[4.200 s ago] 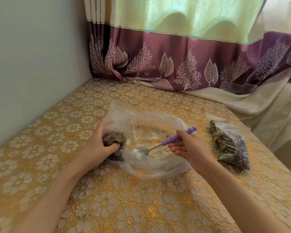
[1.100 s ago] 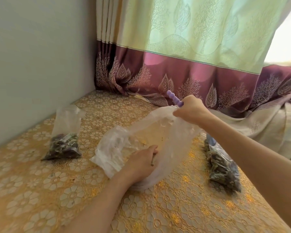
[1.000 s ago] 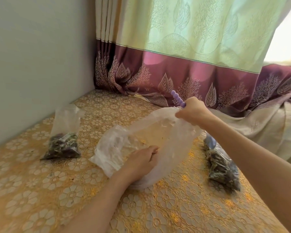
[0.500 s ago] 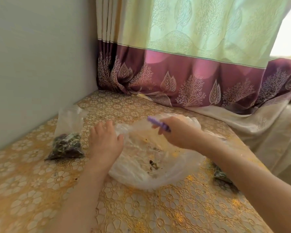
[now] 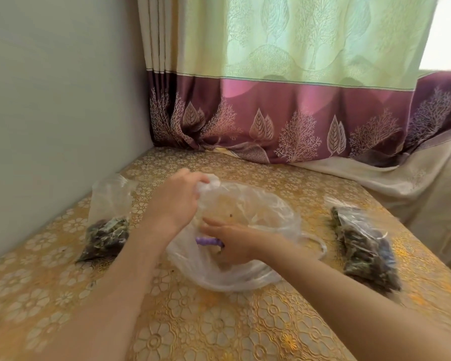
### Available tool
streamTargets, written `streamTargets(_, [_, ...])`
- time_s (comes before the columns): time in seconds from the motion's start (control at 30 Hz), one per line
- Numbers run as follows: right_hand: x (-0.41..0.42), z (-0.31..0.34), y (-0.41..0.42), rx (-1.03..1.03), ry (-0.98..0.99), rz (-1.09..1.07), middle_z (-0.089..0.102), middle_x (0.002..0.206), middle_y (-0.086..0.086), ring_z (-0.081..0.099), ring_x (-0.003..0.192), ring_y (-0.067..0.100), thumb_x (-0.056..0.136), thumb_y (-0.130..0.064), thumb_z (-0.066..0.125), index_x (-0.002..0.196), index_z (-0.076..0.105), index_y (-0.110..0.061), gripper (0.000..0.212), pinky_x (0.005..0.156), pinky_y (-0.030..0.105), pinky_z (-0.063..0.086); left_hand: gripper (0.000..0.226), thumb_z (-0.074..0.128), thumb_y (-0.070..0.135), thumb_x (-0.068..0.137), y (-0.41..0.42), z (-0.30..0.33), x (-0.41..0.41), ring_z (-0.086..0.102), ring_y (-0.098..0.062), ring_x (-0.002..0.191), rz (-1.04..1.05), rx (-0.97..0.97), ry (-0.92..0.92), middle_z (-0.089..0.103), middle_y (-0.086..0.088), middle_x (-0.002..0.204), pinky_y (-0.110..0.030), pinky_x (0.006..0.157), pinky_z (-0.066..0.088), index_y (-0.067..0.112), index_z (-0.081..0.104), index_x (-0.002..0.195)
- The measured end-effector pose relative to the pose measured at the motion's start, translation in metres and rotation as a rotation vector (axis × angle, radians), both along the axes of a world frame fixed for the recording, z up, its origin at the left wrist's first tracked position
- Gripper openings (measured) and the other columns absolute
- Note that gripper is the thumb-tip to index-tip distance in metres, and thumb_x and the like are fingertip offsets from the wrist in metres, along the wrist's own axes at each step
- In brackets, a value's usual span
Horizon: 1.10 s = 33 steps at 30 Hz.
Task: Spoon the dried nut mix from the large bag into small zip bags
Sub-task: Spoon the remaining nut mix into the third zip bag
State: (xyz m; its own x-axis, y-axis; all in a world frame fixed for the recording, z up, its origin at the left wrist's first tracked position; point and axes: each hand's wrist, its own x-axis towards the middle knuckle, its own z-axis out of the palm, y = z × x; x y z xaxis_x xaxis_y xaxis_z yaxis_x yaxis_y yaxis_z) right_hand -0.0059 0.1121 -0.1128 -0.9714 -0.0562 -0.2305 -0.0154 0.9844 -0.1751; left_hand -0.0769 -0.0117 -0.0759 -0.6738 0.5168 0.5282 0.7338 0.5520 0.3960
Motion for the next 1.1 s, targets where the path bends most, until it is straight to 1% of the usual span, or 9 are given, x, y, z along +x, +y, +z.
streamTargets(0.07, [-0.001,-0.002,-0.001,0.035,-0.001,0.054,0.035,0.147,0.0,0.038,0.131,0.029,0.098,-0.016,0.04,0.132,0.045,-0.02,0.035,0.102,0.041,0.035,0.033,0.055,0.003,0.088,0.005,0.01,0.001,0.057,-0.023,0.097,-0.023,0.004,0.077,0.058,-0.002,0.104,-0.036,0.078,0.045,0.023,0.065,0.112])
streamTargets(0.2, [-0.004,0.001,-0.003,-0.019,0.038,0.014,0.058,0.109,0.0,0.05,0.104,0.027,0.095,-0.011,0.04,0.1,0.059,-0.024,0.024,0.082,0.036,0.039,0.031,0.056,0.007,0.089,0.012,0.016,0.001,0.057,-0.022,0.098,-0.021,-0.063,0.133,0.058,0.001,0.104,-0.032,0.071,0.042,0.027,0.066,0.11])
streamTargets(0.3, [-0.002,0.002,-0.004,-0.057,0.141,-0.038,0.043,0.074,-0.007,0.046,0.083,0.023,0.087,-0.006,0.047,0.064,0.034,-0.03,0.035,0.071,0.034,0.038,0.031,0.055,0.007,0.089,0.012,0.013,0.0,0.057,-0.022,0.097,-0.008,-0.086,0.118,0.058,0.002,0.106,-0.027,0.068,0.035,0.027,0.066,0.111])
streamTargets(0.43, [-0.001,-0.002,-0.003,-0.008,0.137,0.036,0.056,0.115,0.004,0.049,0.106,0.025,0.095,-0.011,0.043,0.099,0.059,-0.019,0.019,0.088,0.038,0.04,0.031,0.057,0.003,0.087,0.013,0.017,0.0,0.057,-0.024,0.097,-0.05,-0.017,0.106,0.059,-0.001,0.104,-0.037,0.078,0.046,0.023,0.069,0.107])
streamTargets(0.57, [-0.002,0.003,0.002,-0.061,0.142,-0.04,0.052,0.079,0.0,0.056,0.088,0.032,0.093,-0.008,0.04,0.07,0.041,-0.021,0.027,0.072,0.038,0.043,0.031,0.056,0.002,0.087,0.014,0.022,0.003,0.057,-0.025,0.095,-0.077,0.0,0.122,0.06,-0.001,0.104,-0.043,0.08,0.047,0.023,0.07,0.105])
streamTargets(0.67, [0.004,0.002,0.006,-0.081,0.156,-0.067,0.05,0.076,-0.003,0.055,0.082,0.029,0.092,-0.006,0.039,0.066,0.039,-0.017,0.028,0.068,0.036,0.04,0.031,0.055,0.003,0.088,0.012,0.021,0.006,0.058,-0.024,0.094,-0.082,-0.006,0.146,0.06,0.001,0.104,-0.043,0.078,0.048,0.025,0.069,0.104])
streamTargets(0.87, [0.025,0.021,0.018,-0.267,0.288,-0.161,0.065,0.114,0.009,0.06,0.103,0.024,0.088,0.007,0.038,0.111,0.062,-0.001,0.034,0.091,0.042,0.049,0.03,0.054,0.003,0.088,0.001,0.019,0.002,0.056,-0.021,0.088,-0.046,0.041,0.133,0.057,0.0,0.102,-0.037,0.074,0.048,0.024,0.069,0.103])
streamTargets(1.0, [0.043,0.019,0.025,-0.243,0.253,-0.128,0.067,0.1,0.0,0.062,0.094,0.017,0.09,0.005,0.041,0.111,0.064,-0.005,0.033,0.089,0.034,0.051,0.028,0.053,0.009,0.09,-0.011,0.015,-0.004,0.053,-0.026,0.104,0.091,-0.022,0.069,0.052,-0.005,0.117,-0.042,0.086,0.046,0.02,0.066,0.112])
streamTargets(1.1, [0.051,0.018,0.027,-0.319,0.375,-0.164,0.063,0.094,-0.004,0.062,0.081,0.008,0.092,0.003,0.042,0.106,0.064,-0.007,0.027,0.074,0.019,0.052,0.031,0.06,0.011,0.085,-0.018,0.005,0.004,0.045,-0.031,0.118,0.151,-0.105,0.237,0.05,-0.01,0.127,-0.047,0.095,0.039,0.017,0.065,0.115])
